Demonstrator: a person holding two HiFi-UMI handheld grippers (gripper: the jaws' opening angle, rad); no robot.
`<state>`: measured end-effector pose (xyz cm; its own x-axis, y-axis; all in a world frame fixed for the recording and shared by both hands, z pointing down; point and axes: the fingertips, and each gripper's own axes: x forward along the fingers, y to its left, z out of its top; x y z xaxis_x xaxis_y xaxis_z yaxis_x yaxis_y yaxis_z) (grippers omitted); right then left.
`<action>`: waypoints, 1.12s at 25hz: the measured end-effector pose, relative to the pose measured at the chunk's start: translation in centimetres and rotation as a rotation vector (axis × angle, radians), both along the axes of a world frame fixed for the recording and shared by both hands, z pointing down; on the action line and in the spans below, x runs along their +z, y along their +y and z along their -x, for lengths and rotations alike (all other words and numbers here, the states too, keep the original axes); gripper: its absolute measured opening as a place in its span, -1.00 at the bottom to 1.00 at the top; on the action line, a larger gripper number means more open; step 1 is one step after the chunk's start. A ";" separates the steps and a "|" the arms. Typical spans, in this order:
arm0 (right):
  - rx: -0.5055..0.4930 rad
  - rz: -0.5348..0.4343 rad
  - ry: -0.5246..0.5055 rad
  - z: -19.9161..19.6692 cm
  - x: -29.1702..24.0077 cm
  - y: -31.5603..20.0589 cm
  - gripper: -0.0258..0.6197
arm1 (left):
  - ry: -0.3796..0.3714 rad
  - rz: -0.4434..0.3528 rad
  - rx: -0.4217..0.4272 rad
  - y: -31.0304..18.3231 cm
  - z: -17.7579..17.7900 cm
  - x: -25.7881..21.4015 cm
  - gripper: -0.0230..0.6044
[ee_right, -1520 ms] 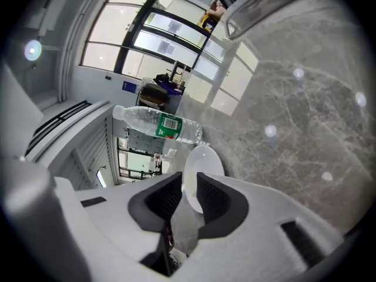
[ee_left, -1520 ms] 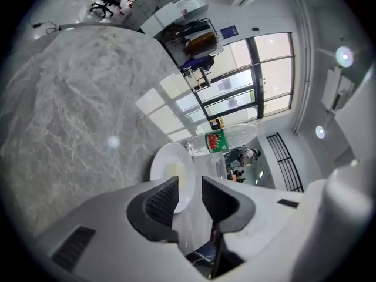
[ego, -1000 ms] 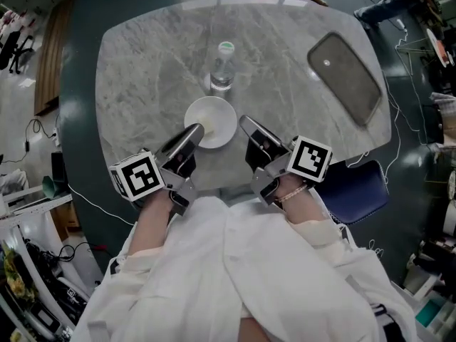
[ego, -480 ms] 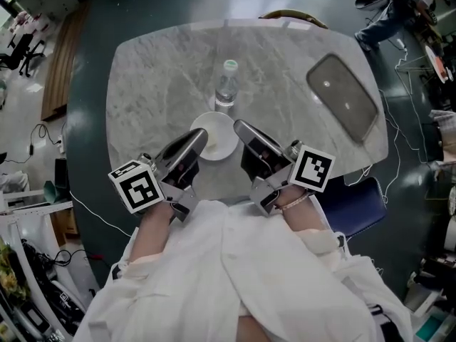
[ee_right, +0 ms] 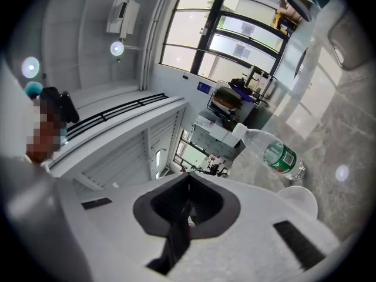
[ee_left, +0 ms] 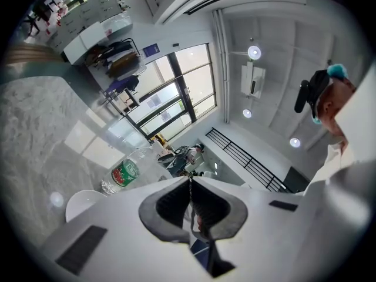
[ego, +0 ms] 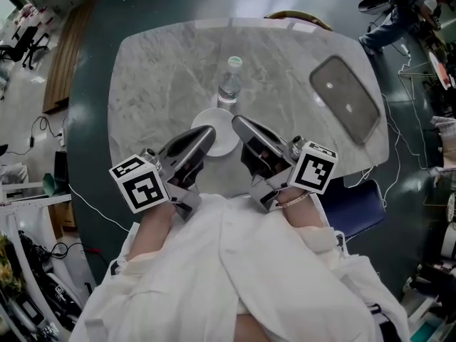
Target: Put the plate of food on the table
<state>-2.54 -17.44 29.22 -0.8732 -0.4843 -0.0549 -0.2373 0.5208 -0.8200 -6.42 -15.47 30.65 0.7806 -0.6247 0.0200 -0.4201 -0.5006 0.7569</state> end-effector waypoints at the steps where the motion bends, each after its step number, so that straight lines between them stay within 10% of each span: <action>1: -0.001 -0.006 0.001 0.0 0.0 0.0 -0.91 | -0.002 -0.001 0.000 0.0 0.0 0.0 -0.86; 28: 0.001 0.035 0.017 -0.3 1.3 0.2 -0.92 | -0.001 0.062 0.015 -0.8 -0.1 1.3 -0.86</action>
